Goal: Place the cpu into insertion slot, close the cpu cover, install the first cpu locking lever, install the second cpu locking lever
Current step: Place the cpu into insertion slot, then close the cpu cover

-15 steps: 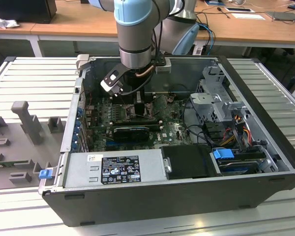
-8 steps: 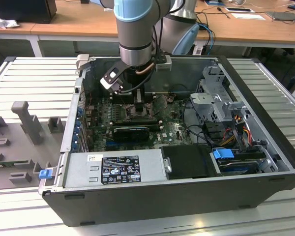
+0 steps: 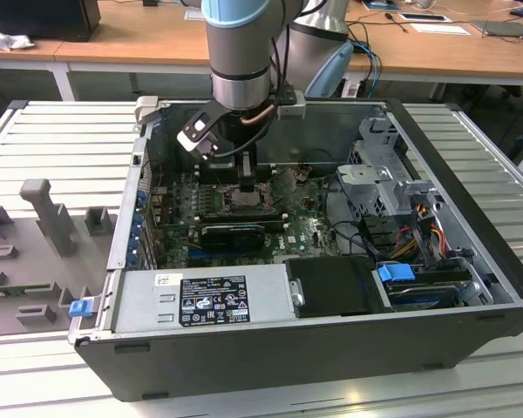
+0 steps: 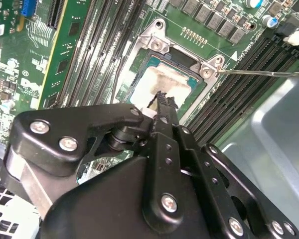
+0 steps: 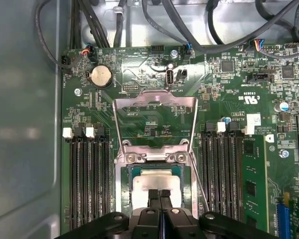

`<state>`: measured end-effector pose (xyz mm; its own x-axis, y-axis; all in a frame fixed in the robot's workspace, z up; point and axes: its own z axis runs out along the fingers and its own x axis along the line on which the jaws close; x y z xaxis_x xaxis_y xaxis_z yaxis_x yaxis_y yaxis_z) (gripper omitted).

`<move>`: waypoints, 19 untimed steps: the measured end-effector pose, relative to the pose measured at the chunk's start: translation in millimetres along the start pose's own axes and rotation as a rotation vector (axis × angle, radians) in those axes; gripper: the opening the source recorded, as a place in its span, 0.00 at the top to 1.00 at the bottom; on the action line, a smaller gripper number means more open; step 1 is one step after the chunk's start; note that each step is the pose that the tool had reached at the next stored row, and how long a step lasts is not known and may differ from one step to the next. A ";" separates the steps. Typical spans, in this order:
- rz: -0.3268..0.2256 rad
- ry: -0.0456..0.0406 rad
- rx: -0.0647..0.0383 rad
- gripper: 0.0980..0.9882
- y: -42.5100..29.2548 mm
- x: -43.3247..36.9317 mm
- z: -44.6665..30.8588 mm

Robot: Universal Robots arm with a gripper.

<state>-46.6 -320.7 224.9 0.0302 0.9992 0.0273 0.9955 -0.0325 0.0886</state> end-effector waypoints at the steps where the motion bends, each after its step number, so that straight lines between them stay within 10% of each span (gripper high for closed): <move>1: 0.000 0.0000 0.000 0.99 0.1 0.0 -1.5; 11: 0.003 -0.0002 0.015 0.99 17.4 0.5 -3.2; 19: 0.003 0.0016 0.017 0.99 18.2 0.8 -11.3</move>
<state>-29.4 -320.7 237.8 0.0330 0.9990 0.0292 0.9969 -0.0350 0.0711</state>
